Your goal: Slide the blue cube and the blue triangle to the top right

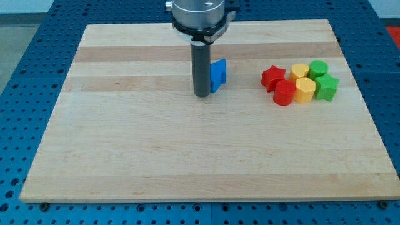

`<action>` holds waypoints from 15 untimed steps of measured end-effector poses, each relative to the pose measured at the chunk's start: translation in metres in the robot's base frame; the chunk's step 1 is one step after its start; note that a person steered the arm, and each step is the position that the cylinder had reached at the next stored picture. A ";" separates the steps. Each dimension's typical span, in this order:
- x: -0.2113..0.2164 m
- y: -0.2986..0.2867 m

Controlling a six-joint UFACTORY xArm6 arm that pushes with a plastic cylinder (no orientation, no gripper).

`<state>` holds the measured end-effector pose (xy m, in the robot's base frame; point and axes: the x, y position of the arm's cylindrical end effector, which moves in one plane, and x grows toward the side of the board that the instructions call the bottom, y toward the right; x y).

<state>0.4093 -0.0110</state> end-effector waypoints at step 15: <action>-0.157 0.139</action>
<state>0.2524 0.1280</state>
